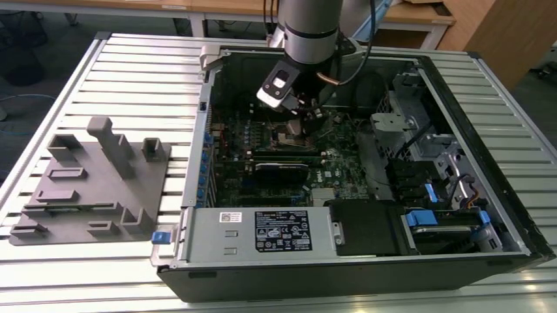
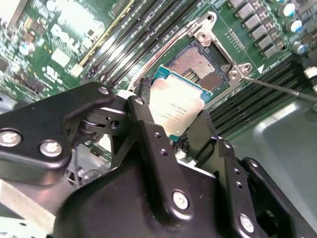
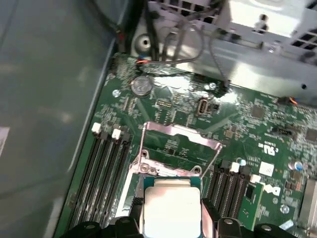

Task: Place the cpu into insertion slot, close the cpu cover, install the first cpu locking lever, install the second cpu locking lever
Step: 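Place the cpu into insertion slot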

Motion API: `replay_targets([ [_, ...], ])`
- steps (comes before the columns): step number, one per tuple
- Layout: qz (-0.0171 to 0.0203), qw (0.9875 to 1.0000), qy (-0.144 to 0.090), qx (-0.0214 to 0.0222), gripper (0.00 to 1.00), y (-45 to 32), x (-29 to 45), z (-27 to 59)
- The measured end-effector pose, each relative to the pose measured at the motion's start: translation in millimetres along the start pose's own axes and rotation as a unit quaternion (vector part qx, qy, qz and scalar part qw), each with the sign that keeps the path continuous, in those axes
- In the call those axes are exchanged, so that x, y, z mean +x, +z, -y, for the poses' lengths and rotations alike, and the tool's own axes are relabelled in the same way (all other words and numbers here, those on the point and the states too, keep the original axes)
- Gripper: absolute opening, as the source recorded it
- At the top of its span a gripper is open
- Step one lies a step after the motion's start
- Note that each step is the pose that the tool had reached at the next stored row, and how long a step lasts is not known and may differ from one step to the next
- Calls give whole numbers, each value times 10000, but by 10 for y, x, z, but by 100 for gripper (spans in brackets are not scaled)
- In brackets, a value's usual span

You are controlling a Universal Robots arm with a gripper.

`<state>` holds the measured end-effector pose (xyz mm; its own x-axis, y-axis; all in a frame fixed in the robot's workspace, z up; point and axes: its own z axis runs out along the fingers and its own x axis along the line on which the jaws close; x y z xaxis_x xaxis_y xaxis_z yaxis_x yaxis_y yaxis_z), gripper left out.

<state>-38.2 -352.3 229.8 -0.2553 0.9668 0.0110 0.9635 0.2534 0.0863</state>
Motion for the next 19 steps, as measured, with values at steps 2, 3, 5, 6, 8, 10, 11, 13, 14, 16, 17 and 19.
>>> replay_targets([
  [2, 17, 9998, 187, -2, 54, 2, 0, 0],
  [3, 24, 9996, 277, -3, 54, 3, 0, 0],
  [5, 40, 9990, 456, -5, 54, 5, 0, 0],
  [6, 47, 9985, 545, -6, 54, 5, 0, 1],
  [8, 63, 9974, 724, -8, 54, 7, 0, 1],
  [10, 79, 9958, 910, -10, 54, 9, 0, 1],
  [11, 87, 9950, 999, -11, 54, 10, 0, 1],
  [13, 102, 9930, 1177, -13, 54, 12, 0, 1],
  [14, 110, 9919, 1267, -14, 54, 13, 0, 1],
  [16, 123, 9897, 1423, -16, 54, 14, 3, 2],
  [17, 123, 9897, 1424, -15, 54, 14, 4, 1],
  [19, 119, 9897, 1425, -16, 54, 14, 4, 1],
])
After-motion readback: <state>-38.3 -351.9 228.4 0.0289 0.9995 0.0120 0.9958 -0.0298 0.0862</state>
